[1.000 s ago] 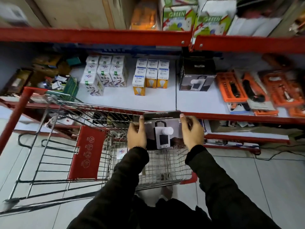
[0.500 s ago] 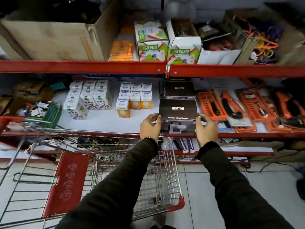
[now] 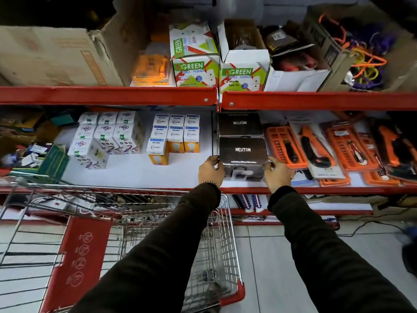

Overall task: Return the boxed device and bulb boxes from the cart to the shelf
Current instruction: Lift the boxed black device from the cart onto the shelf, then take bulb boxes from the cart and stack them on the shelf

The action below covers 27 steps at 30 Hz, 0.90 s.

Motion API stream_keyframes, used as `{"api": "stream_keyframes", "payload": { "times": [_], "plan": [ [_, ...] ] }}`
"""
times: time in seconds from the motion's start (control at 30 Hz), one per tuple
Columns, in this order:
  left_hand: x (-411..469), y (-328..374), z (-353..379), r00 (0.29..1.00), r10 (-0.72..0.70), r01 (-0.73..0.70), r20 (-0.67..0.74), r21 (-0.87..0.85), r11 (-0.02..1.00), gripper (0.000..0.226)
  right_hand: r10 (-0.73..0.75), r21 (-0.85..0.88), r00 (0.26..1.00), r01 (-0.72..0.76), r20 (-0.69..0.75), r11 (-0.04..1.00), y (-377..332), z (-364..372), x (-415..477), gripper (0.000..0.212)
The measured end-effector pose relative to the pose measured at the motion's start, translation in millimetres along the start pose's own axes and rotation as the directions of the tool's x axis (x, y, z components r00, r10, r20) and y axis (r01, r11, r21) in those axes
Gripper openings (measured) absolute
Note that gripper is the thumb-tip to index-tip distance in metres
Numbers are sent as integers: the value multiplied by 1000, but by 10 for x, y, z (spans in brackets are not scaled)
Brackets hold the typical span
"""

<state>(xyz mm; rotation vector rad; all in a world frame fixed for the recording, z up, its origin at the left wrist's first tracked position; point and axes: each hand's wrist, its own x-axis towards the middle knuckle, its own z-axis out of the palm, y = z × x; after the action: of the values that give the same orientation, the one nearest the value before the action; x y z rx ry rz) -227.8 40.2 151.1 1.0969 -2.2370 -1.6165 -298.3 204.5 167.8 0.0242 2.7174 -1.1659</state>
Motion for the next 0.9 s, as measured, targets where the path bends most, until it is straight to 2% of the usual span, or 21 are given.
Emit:
{"api": "stream_keyframes", "payload": {
  "times": [0.1,0.2,0.33,0.4,0.5,0.6,0.7,0.9],
  "plan": [
    [-19,-11,3,1000,-13,14,12,-18,1000,35,-14,31,1000,14,12,999,27,12,18,37],
    [-51,-58,-39,1000,-6,6,1,-25,1000,39,-110,57,992,113,-57,992,53,32,-58,38],
    [-174,-127,-216,993,103,-104,-57,-2,995,35,-294,-31,943,293,-153,956,15,98,-280,34],
    [-259,-194,-343,977,196,-194,-84,31,980,32,-379,-92,915,370,-139,925,-28,173,-404,33],
    [-377,-395,-593,934,351,-339,-71,146,930,31,-467,-148,883,457,-44,877,-96,416,-623,32],
    [-465,-734,-892,901,434,-416,-6,277,866,31,-522,-184,850,525,68,831,-130,754,-908,32],
    [-529,-1175,-1222,903,423,-417,73,377,827,34,-574,-176,797,602,186,779,-110,1134,-1214,32],
    [-625,-2026,-1825,952,289,-300,102,497,814,38,-461,-217,743,613,485,760,-9,1897,-1720,42]
  ]
}}
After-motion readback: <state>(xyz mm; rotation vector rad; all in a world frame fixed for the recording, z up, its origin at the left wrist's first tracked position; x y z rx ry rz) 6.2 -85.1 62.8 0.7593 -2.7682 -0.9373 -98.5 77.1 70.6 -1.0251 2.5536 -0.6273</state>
